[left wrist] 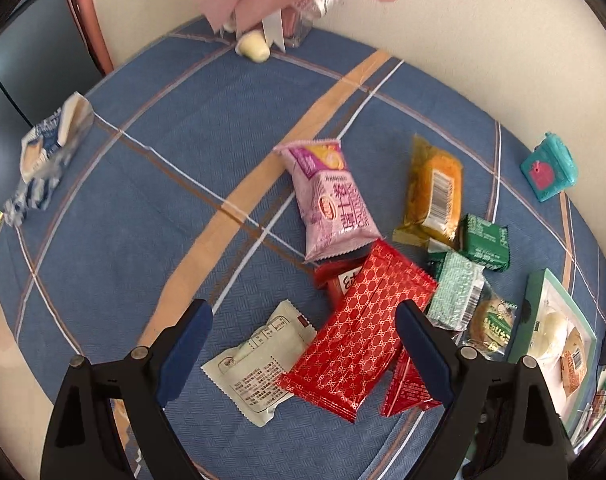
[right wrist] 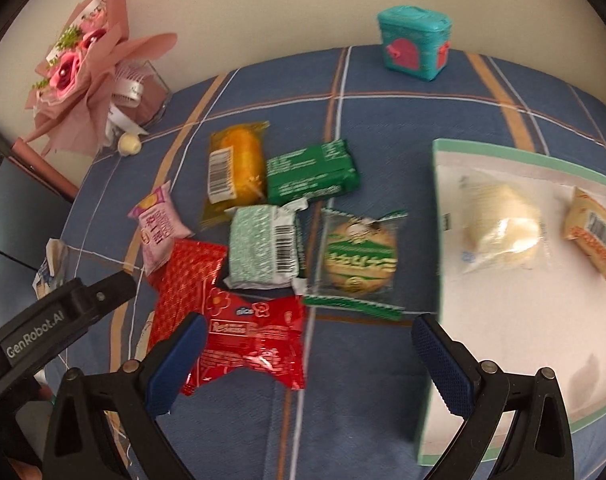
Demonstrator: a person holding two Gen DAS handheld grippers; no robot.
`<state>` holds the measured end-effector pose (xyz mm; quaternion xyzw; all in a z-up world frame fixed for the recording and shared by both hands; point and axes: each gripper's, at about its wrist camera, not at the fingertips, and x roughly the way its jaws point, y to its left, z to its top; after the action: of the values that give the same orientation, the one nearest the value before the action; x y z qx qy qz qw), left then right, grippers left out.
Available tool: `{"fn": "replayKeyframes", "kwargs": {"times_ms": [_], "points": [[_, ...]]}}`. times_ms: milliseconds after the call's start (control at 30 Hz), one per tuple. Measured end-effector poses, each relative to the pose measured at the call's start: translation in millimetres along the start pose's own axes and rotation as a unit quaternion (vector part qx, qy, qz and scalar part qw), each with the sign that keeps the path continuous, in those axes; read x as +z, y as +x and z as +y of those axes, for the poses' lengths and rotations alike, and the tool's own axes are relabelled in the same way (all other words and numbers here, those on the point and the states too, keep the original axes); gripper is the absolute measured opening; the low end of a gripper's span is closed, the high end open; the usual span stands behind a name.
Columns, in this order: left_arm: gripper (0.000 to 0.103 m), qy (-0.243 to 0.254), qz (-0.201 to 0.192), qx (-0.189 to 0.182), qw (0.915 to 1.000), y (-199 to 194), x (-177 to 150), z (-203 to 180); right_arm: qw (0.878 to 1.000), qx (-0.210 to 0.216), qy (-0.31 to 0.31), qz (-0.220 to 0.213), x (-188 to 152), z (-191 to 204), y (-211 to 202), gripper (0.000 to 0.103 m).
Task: Organize snacks
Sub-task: 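Grasp red patterned wafer pack with left tool while right tool grasps red nice pack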
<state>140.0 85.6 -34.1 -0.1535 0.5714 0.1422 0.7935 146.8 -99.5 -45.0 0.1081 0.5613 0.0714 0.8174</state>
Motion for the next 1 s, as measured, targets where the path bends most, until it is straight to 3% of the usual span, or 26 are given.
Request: {"fn": "replayKeyframes", "kwargs": {"times_ms": [467, 1000], "points": [[0.093, -0.004, 0.032, -0.017, 0.9993, 26.0, 5.4, -1.7, 0.999, 0.017, 0.006, 0.037, -5.3, 16.1, 45.2, 0.103], [0.093, 0.046, 0.048, -0.012, 0.9977, 42.5, 3.0, -32.7, 0.999, -0.011, 0.004, 0.044, -3.6, 3.9, 42.7, 0.102]]}}
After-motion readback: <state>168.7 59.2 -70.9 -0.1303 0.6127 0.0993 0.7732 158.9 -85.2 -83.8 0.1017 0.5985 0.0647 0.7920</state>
